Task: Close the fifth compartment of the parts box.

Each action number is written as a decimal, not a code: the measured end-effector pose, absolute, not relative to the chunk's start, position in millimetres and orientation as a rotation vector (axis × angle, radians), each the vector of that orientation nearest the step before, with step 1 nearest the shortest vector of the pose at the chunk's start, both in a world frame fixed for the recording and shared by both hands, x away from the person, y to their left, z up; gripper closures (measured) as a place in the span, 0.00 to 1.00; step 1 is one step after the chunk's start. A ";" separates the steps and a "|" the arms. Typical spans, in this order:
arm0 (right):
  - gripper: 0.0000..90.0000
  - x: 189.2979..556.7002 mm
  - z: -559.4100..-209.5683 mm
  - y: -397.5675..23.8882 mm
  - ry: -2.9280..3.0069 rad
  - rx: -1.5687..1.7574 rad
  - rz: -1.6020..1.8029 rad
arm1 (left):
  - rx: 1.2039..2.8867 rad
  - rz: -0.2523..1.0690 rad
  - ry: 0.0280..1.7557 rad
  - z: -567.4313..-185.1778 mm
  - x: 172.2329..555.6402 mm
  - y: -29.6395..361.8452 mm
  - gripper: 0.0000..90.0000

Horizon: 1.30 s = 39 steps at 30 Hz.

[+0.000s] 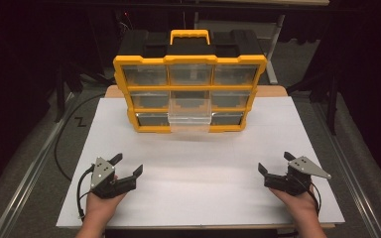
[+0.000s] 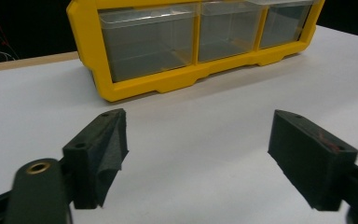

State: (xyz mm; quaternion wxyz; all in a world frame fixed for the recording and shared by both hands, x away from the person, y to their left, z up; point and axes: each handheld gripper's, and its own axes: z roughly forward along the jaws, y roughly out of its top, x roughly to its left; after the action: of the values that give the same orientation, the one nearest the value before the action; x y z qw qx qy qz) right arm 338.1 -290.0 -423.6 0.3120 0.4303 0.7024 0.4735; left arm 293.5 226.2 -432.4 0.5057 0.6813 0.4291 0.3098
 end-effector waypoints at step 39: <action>0.01 337.9 -423.6 -289.0 1.850 1.129 1.246 | 1.654 0.737 1.023 -430.5 289.9 227.6 0.99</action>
State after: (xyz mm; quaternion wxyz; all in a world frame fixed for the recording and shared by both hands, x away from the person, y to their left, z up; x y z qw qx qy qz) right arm 337.9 -289.0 -423.6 0.3153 0.4286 0.7022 0.4731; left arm 289.9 227.6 -430.5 0.5064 0.6858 0.4241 0.3055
